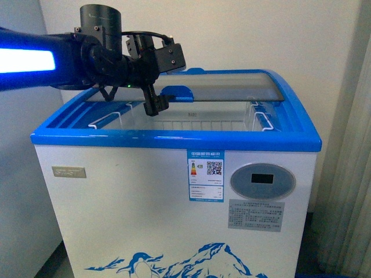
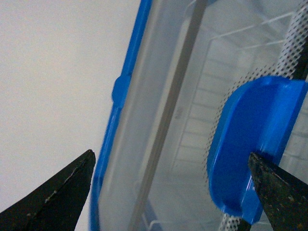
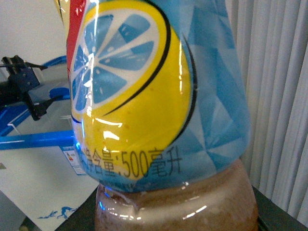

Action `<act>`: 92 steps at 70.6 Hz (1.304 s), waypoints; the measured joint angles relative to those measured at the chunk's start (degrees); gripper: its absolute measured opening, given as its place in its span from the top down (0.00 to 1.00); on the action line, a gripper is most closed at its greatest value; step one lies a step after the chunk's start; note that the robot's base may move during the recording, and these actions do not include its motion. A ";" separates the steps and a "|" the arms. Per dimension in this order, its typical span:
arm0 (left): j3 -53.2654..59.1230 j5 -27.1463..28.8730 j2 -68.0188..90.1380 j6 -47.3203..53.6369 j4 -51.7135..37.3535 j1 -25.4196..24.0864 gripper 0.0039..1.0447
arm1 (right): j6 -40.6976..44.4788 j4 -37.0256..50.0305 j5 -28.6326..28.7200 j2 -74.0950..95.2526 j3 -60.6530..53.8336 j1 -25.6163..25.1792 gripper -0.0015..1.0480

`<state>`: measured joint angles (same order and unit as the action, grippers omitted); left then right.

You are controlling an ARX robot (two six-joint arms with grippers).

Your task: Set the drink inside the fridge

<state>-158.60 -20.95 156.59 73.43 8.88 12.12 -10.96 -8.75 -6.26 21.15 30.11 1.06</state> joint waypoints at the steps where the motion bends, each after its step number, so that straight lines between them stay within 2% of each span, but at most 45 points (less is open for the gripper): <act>1: -0.63 0.74 0.46 0.00 -0.44 0.07 0.07 | 0.02 0.00 0.04 0.00 0.00 0.00 0.58; 11: -4.39 5.99 3.13 -0.90 -4.55 0.09 0.07 | 0.00 0.00 -0.04 0.00 0.00 0.00 0.58; 14: -5.09 7.45 3.45 -2.34 -6.16 0.09 0.07 | 0.00 0.00 -0.02 0.00 0.00 0.00 0.58; 18: -6.08 12.09 3.63 -3.85 -9.51 0.20 0.07 | 0.00 0.00 0.04 0.00 0.00 0.00 0.58; 27: -6.99 16.48 3.58 -8.04 -13.81 -0.04 0.07 | 0.00 0.00 -0.17 0.00 0.00 0.00 0.58; 35: -6.99 18.88 3.56 -10.56 -14.43 -0.09 0.07 | 0.02 0.00 0.00 0.00 0.00 0.00 0.58; 46: -6.16 23.78 1.77 -20.61 -11.04 -0.13 0.07 | 0.00 0.00 0.00 0.00 0.00 0.00 0.58; 48: -1.70 26.01 -1.22 -24.33 -11.78 -0.20 0.07 | 0.02 0.00 0.00 0.00 0.00 0.00 0.58; 54: 14.10 26.36 -11.76 -34.95 -16.90 -0.72 0.07 | 0.02 0.00 0.00 0.00 0.00 0.00 0.58; 55: 19.08 26.23 -15.37 -38.93 -18.16 -0.94 0.07 | 0.00 0.00 0.00 0.00 0.00 0.00 0.58; 67: 53.88 22.36 -44.26 -57.81 -26.97 -3.43 0.08 | 0.00 0.00 0.00 0.00 0.00 0.00 0.58; 72: 67.06 26.21 -54.99 -63.63 -30.80 -4.55 0.17 | 0.02 0.00 0.00 0.00 0.00 0.00 0.58; 78: 87.32 26.40 -68.22 -69.07 -37.83 -6.54 0.32 | 0.02 0.00 0.00 -0.02 0.00 0.00 0.58; 82: 97.02 26.32 -72.98 -70.60 -40.65 -7.23 0.41 | 0.17 -0.13 0.17 0.02 0.02 -0.04 0.58; 87: 106.49 25.81 -76.13 -71.69 -43.25 -7.67 0.51 | 4.24 -11.37 8.81 3.26 5.07 -3.67 0.58; 89: 110.53 25.57 -76.94 -72.00 -44.30 -7.76 0.56 | 9.27 -20.35 14.84 5.97 9.31 -6.75 0.58; 92: 117.33 24.74 -78.29 -72.50 -46.14 -7.80 0.66 | 18.51 -29.22 22.99 8.28 12.59 -9.97 0.58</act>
<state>-41.28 3.79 78.30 0.93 -37.26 4.32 7.55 -37.98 16.73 29.43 42.70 -8.91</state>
